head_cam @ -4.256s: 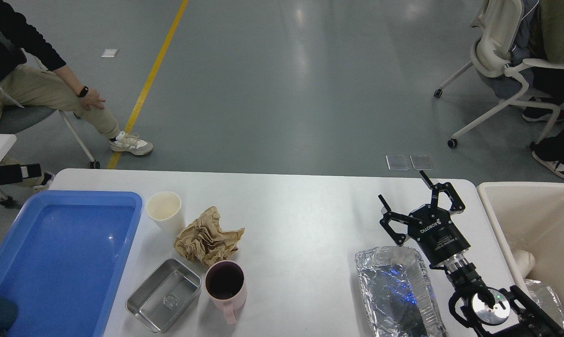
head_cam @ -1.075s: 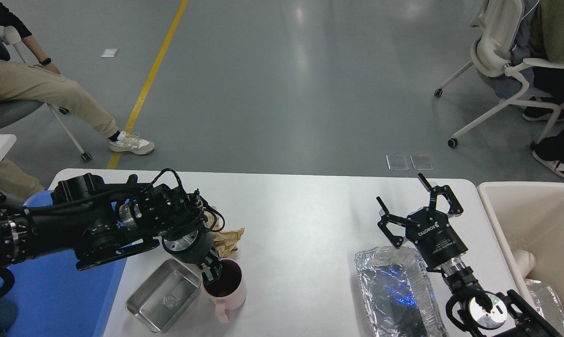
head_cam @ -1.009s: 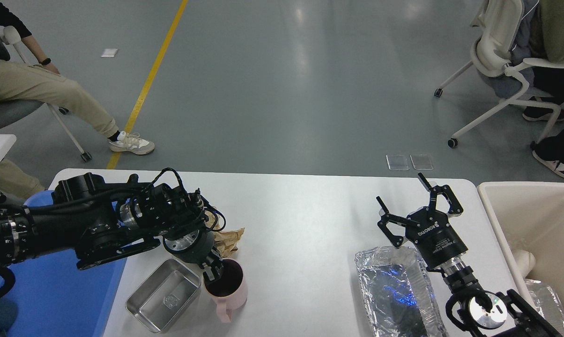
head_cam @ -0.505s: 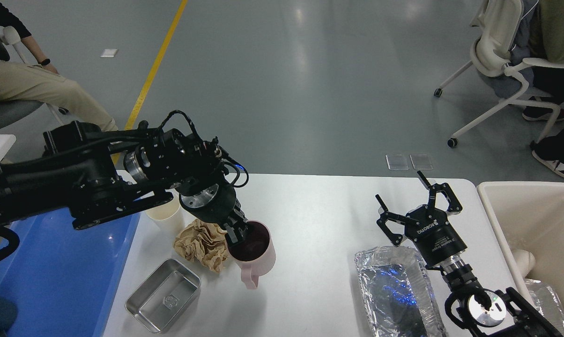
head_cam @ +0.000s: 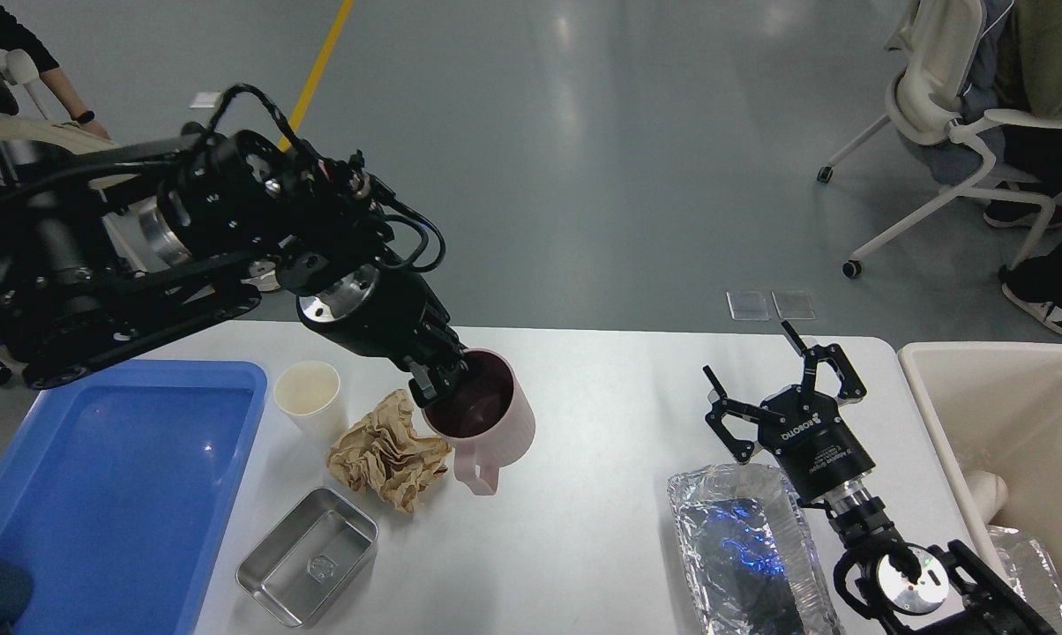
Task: Tidy desktop
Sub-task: 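Lift the pink cup with the left gripper and lower it into the blue tray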
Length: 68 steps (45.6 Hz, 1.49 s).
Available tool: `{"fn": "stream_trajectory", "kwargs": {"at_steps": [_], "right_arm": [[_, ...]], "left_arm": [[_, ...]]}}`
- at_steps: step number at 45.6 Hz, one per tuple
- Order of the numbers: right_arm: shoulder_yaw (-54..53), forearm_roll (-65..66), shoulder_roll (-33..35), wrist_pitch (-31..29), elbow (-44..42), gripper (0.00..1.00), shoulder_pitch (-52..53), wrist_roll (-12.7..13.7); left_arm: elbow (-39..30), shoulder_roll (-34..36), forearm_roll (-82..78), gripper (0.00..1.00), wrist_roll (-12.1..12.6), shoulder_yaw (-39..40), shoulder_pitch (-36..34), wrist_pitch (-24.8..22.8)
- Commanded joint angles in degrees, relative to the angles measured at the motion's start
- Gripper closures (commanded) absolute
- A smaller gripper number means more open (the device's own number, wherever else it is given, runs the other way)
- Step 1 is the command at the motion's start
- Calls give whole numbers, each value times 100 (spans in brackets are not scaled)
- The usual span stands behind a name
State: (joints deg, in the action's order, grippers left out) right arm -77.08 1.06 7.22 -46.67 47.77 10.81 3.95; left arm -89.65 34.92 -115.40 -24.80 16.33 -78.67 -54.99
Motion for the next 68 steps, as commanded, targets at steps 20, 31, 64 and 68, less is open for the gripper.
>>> {"fn": "stream_trajectory", "kwargs": {"at_steps": [20, 31, 64, 68], "right_arm": [[0, 0, -19, 0, 4, 0, 0, 0], [0, 0, 25, -9, 4, 0, 0, 0], [17, 0, 34, -9, -4, 0, -9, 0], [17, 0, 34, -9, 4, 0, -27, 0]], "left_arm": [[-712, 3872, 184, 96, -789, 73, 211, -1], [-624, 5112, 175, 96, -965, -559, 1063, 786], [1801, 4744, 246, 95, -992, -2749, 2136, 4637], [2082, 4428, 360, 95, -992, -2845, 2224, 4786]]}}
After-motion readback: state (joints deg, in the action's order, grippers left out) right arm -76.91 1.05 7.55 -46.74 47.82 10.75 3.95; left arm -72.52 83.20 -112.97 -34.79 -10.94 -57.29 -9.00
